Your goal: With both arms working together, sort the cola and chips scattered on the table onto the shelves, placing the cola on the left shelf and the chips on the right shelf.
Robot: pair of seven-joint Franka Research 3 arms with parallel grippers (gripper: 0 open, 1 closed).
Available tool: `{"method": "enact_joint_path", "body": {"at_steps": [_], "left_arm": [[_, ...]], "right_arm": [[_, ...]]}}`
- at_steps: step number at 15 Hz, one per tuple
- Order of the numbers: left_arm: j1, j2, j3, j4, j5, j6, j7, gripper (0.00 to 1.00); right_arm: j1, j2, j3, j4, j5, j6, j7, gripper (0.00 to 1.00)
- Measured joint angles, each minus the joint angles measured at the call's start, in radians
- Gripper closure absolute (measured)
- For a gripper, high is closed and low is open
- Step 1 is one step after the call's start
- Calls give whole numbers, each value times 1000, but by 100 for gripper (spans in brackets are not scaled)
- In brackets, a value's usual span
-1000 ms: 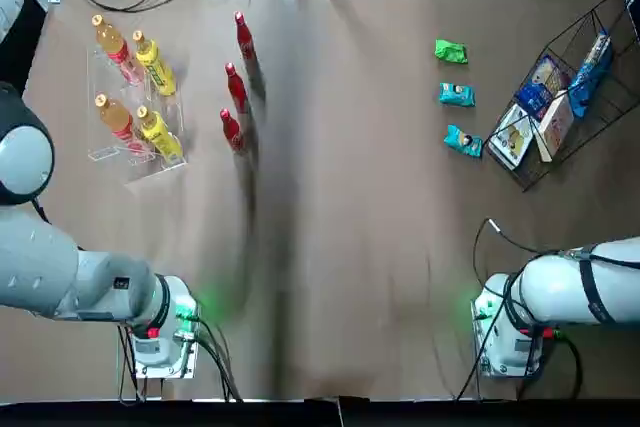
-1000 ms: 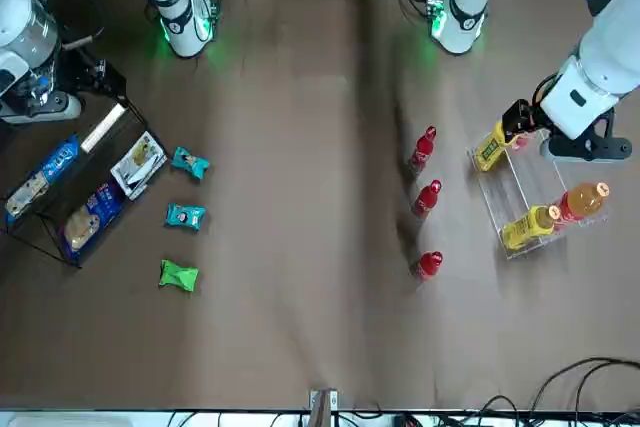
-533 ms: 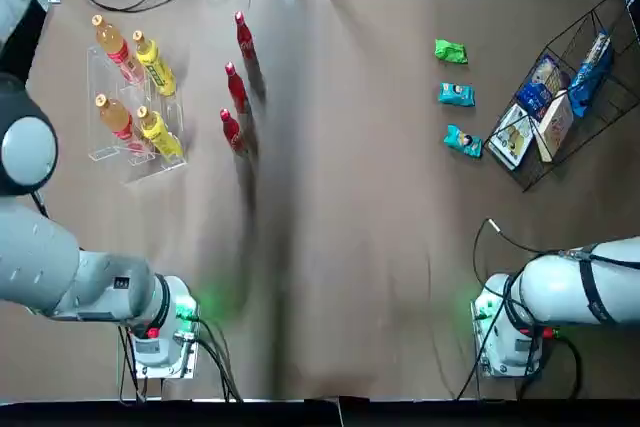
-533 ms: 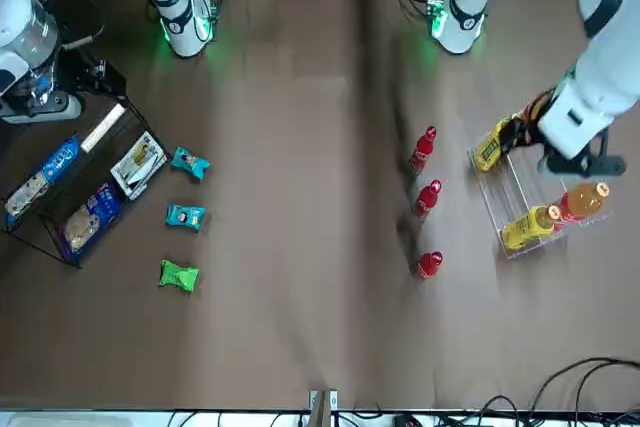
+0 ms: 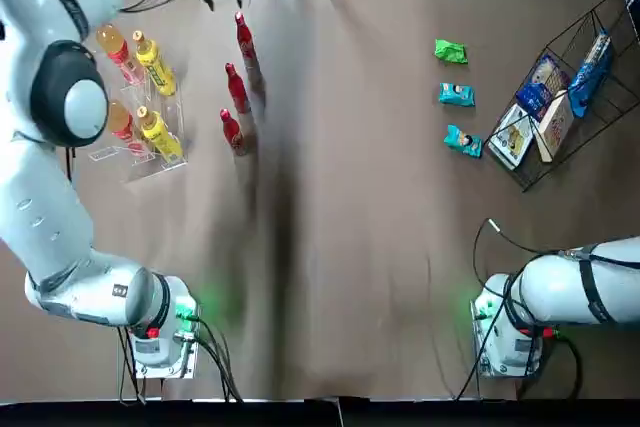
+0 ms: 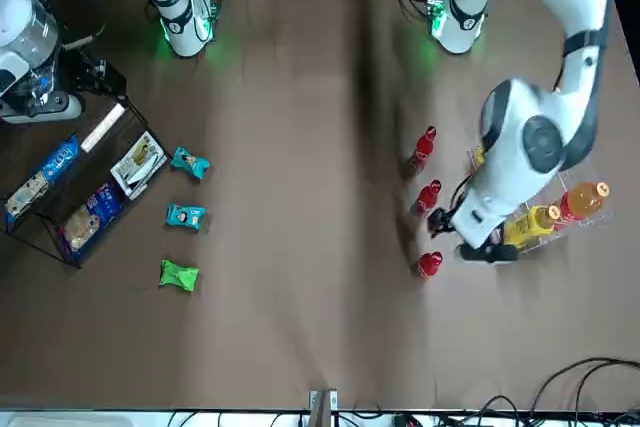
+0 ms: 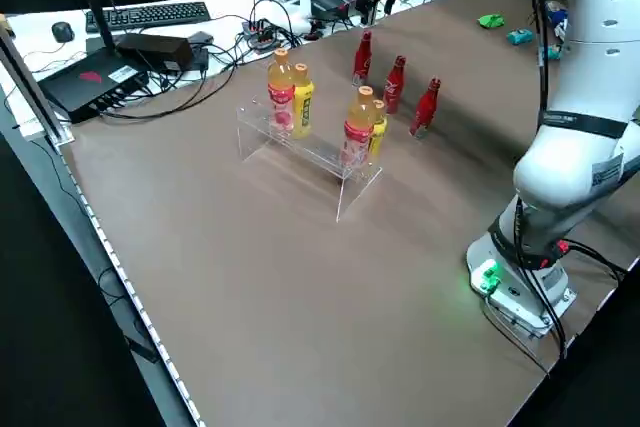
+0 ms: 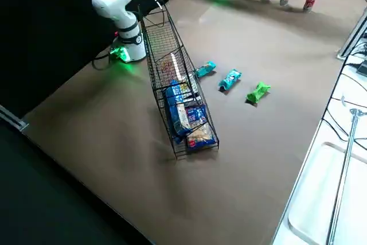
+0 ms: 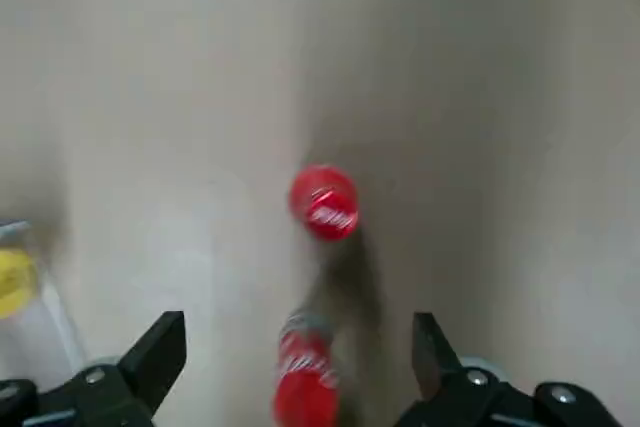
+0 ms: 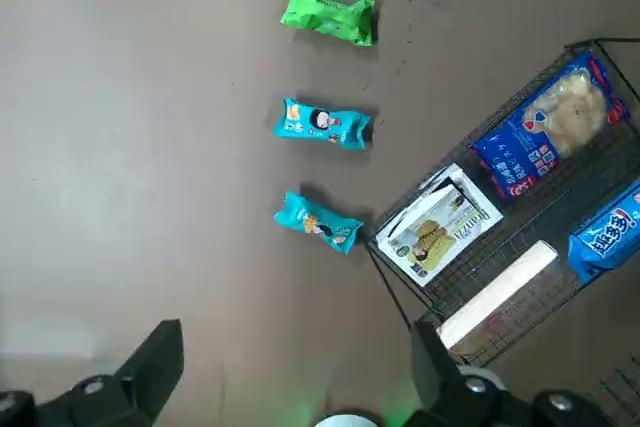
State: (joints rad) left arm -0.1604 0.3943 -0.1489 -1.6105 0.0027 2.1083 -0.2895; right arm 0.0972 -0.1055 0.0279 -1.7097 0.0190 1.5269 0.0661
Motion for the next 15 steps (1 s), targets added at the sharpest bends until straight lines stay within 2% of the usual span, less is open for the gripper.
{"method": "enact_joint_path", "body": {"at_steps": [3, 5, 6, 7, 12, 13, 15], "left_arm": [[-23, 75, 2, 8, 0, 123, -52, 1], [-20, 104, 7, 15, 0, 151, -52, 4], [-19, 112, 10, 17, 3, 154, -52, 10], [-18, 118, 12, 18, 6, 158, -52, 10], [-17, 124, 13, 21, 7, 169, -58, 23], [-17, 129, 13, 21, 7, 169, -62, 25], [-17, 134, 13, 21, 7, 178, -63, 29]], "right_arm": [[6, 3, 4, 0, 0, 3, -1, 0], [14, 17, 7, -1, 0, 23, -1, 0], [15, 31, 7, -2, 0, 31, 0, 0], [14, 50, 5, -3, 0, 35, 0, 0], [13, 176, -2, -3, 0, 54, 0, 0], [15, 225, 0, 4, 0, 106, 22, 0], [17, 262, 1, 11, 0, 170, 154, 0]]}}
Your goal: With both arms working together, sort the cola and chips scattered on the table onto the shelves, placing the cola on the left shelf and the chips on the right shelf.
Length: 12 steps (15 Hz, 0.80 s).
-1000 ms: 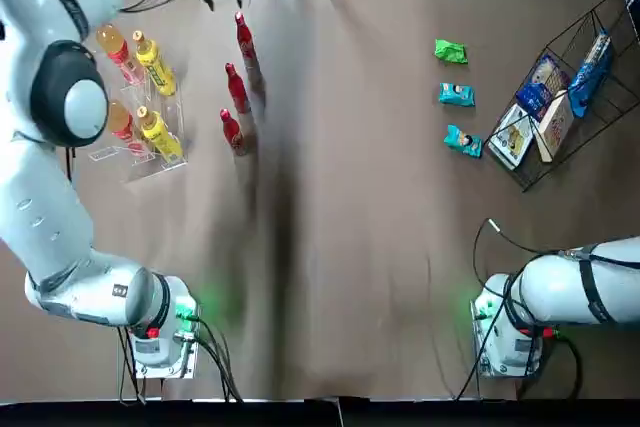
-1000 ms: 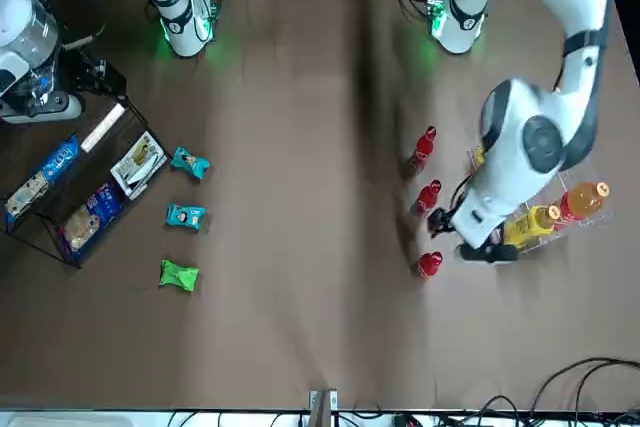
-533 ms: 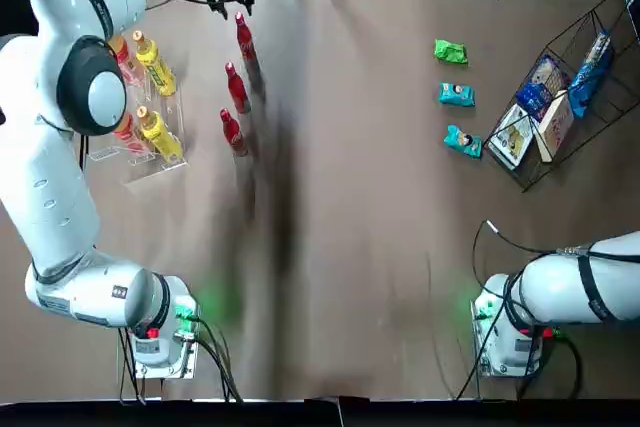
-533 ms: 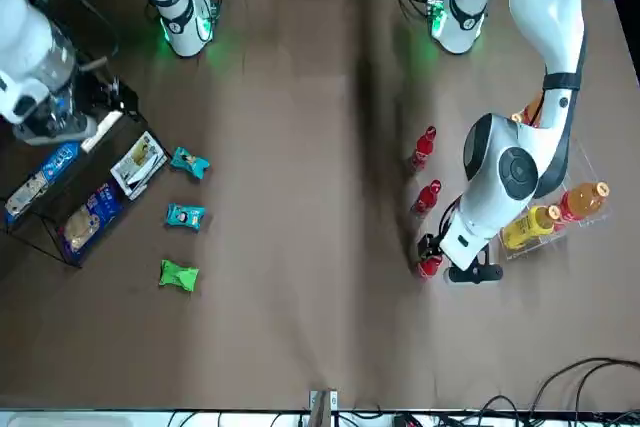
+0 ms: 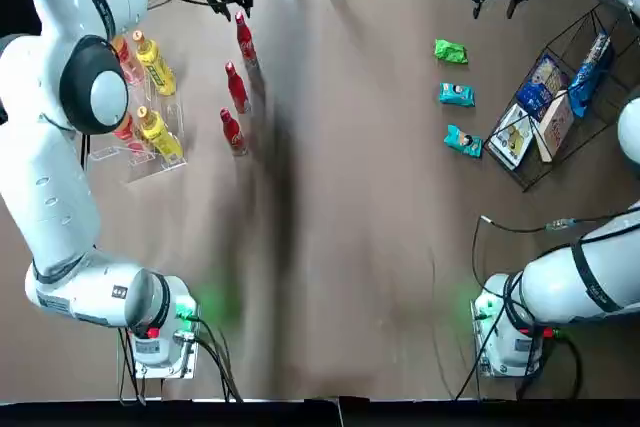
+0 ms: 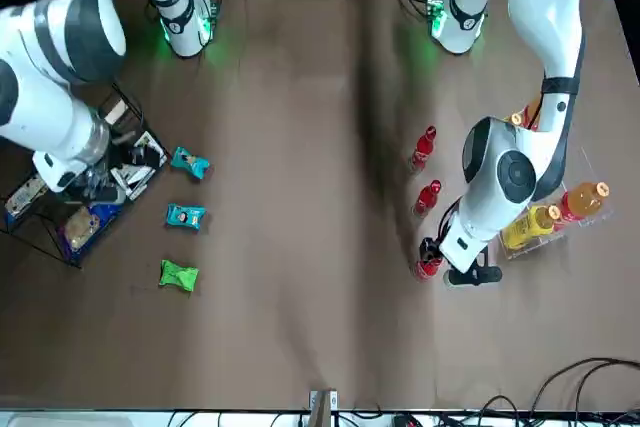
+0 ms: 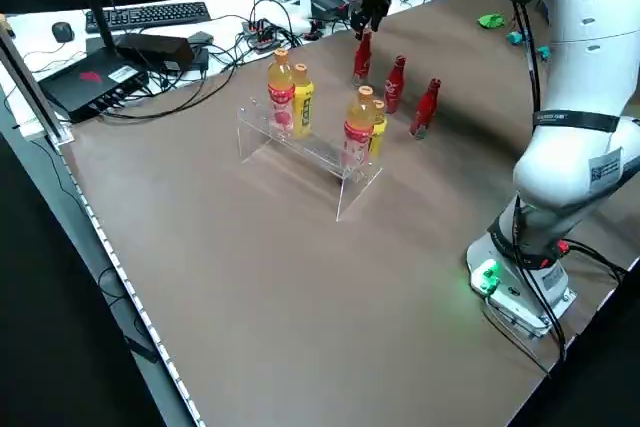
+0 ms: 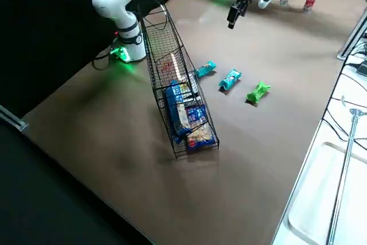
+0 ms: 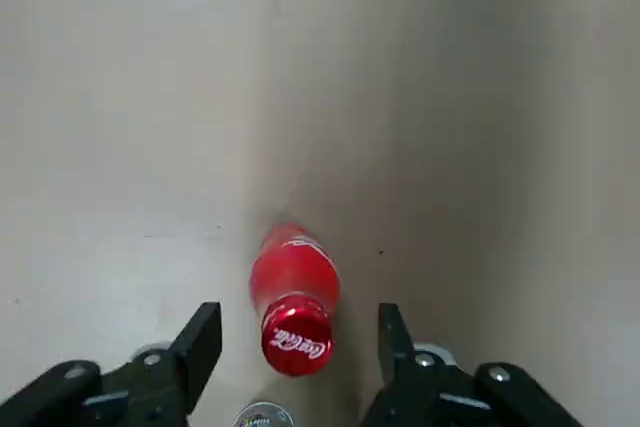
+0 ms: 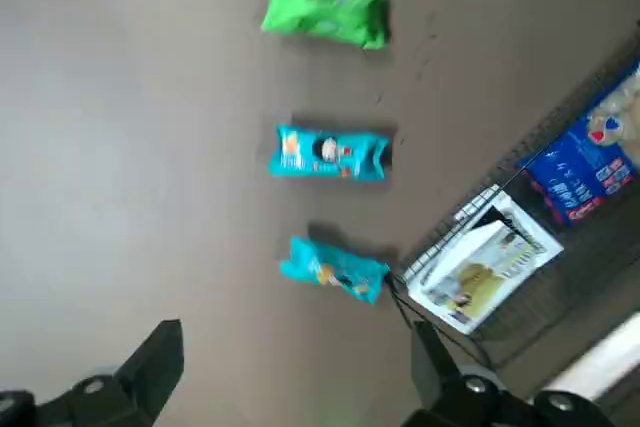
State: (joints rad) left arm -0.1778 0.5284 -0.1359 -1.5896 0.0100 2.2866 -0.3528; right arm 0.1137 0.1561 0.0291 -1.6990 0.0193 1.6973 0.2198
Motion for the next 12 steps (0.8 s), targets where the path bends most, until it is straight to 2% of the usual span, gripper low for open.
{"method": "enact_joint_path", "body": {"at_steps": [4, 5, 7, 8, 12], "left_arm": [[0, 10, 0, 0, 0, 8, -12, 38], [0, 11, 0, 0, 0, 8, -19, 44], [0, 12, 0, 1, 0, 17, -23, 45], [0, 12, 0, 1, 0, 21, -24, 45], [-4, 14, 0, 1, 1, 23, -24, 56]], "right_arm": [[2, 98, 0, 3, -1, 138, 351, 0], [5, 128, 1, 3, -1, 183, 430, 1], [10, 184, 1, 8, -3, 251, 604, 2], [11, 211, 1, 12, -6, 277, 687, 4], [11, 289, -4, 20, -31, 404, 988, 13]]}}
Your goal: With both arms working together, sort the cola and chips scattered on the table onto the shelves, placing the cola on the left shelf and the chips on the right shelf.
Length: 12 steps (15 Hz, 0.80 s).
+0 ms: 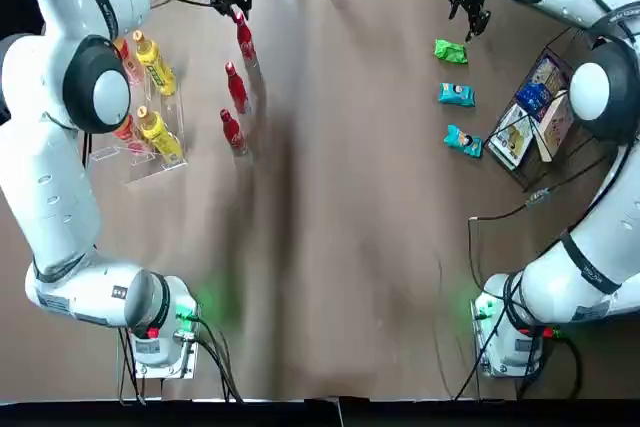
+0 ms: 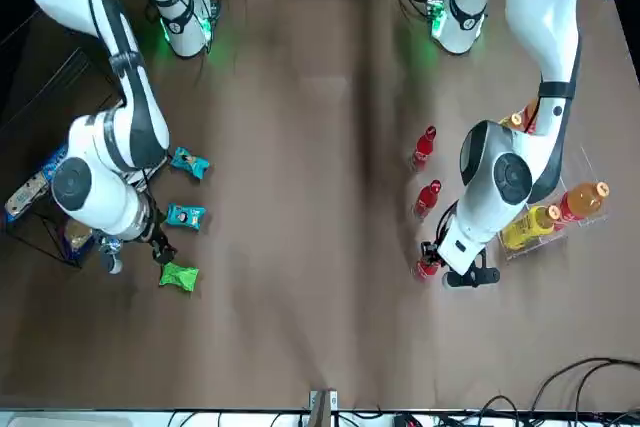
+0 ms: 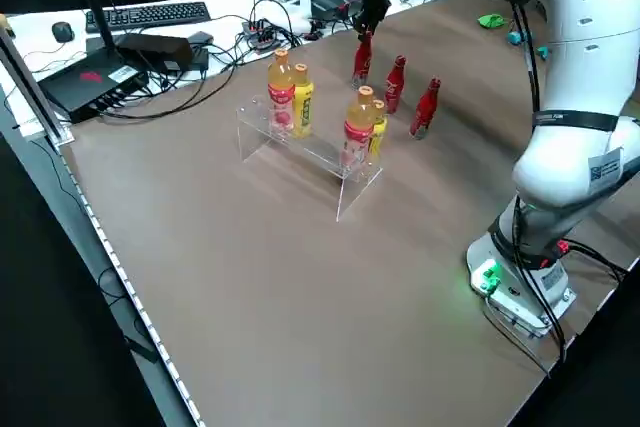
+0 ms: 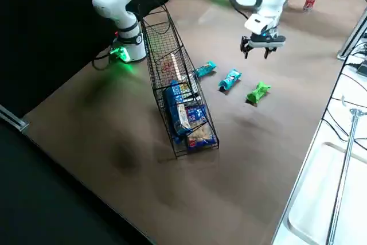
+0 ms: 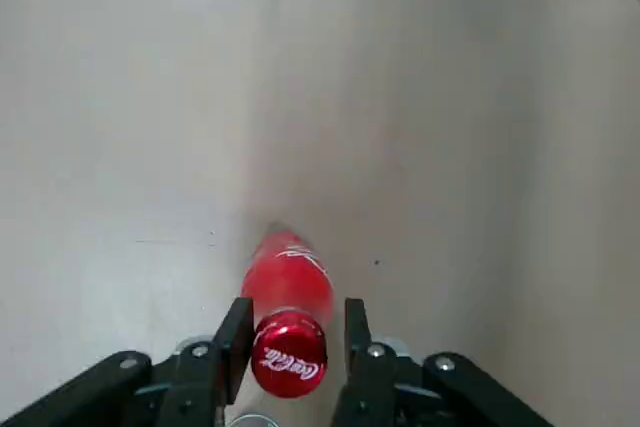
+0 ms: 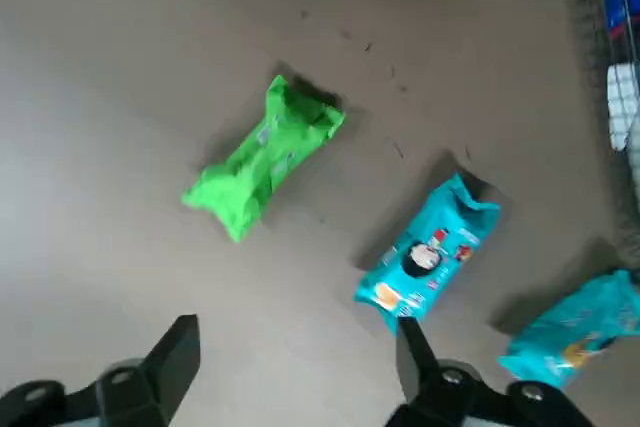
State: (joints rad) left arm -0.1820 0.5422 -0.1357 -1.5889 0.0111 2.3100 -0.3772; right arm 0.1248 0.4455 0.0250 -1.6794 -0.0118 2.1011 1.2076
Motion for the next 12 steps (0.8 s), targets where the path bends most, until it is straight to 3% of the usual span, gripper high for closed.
{"method": "enact_joint_path", "body": {"at_steps": [4, 6, 8, 12], "left_arm": [[-2, 6, 0, 0, 2, 0, 0, 56], [-2, 7, 0, 0, 2, 0, 0, 56], [-1, 7, 1, 1, 7, 0, 0, 67], [2, 6, 3, 6, 7, -13, 0, 67]], "right_arm": [[-6, 79, -7, 3, -46, 132, 252, 13], [-8, 111, -18, 8, -49, 156, 288, 13], [-8, 140, -30, 9, -49, 195, 322, 15], [-7, 204, -37, 9, -50, 316, 375, 15]]}}
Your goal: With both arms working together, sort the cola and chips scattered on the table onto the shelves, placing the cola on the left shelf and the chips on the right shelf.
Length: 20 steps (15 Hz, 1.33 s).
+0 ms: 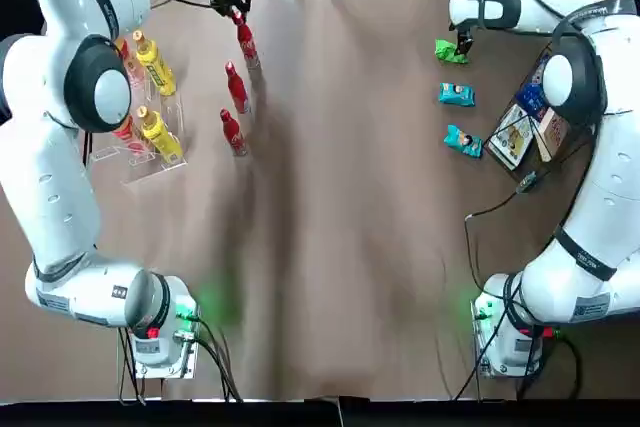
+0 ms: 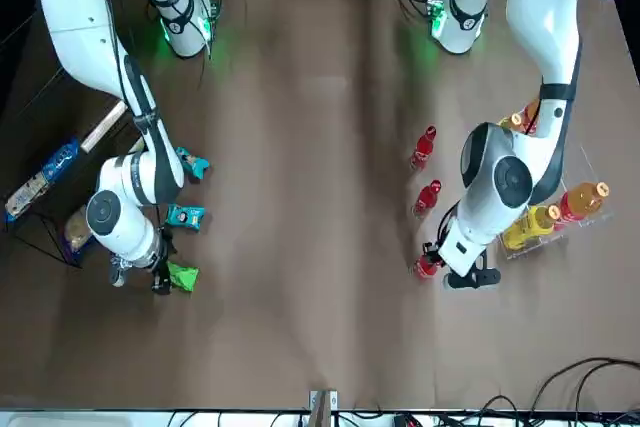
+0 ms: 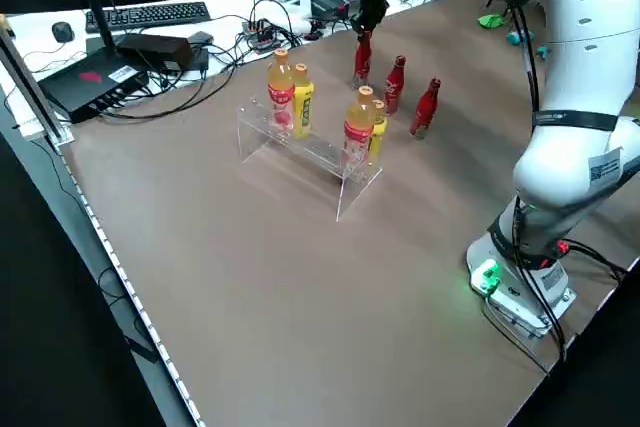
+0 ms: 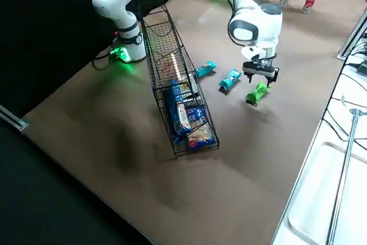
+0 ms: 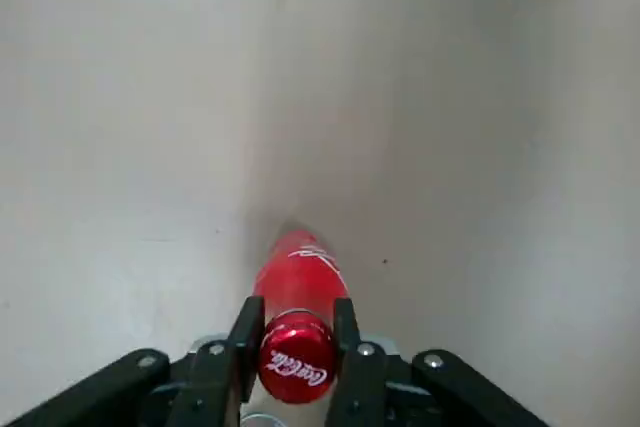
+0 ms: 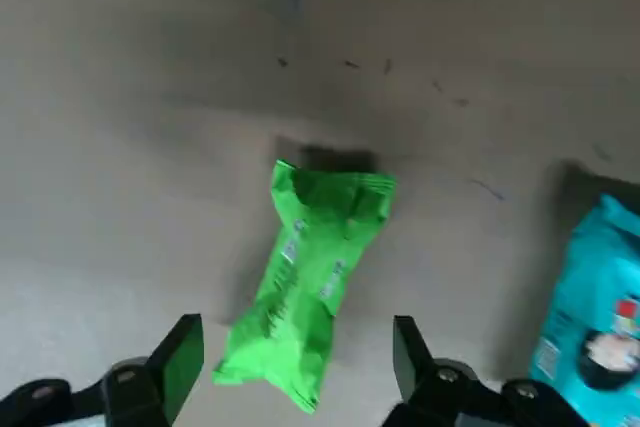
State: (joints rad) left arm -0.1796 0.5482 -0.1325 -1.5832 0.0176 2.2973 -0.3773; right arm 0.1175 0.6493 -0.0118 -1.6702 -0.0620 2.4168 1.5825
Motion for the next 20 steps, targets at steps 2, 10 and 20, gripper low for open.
{"method": "enact_joint_path", "body": {"at_steps": [2, 10, 20], "left_arm": [[26, -39, 4, 28, 0, -131, 0, 67], [306, -447, 3, 45, 8, -724, 292, 67], [616, -561, 4, -75, 79, -750, 702, 67]], "right_arm": [[0, 27, -9, 1, 0, 60, 3, 15], [-1, 49, -16, 4, 0, 68, 9, 19], [-1, 87, -17, 23, -17, 81, 12, 80]]}}
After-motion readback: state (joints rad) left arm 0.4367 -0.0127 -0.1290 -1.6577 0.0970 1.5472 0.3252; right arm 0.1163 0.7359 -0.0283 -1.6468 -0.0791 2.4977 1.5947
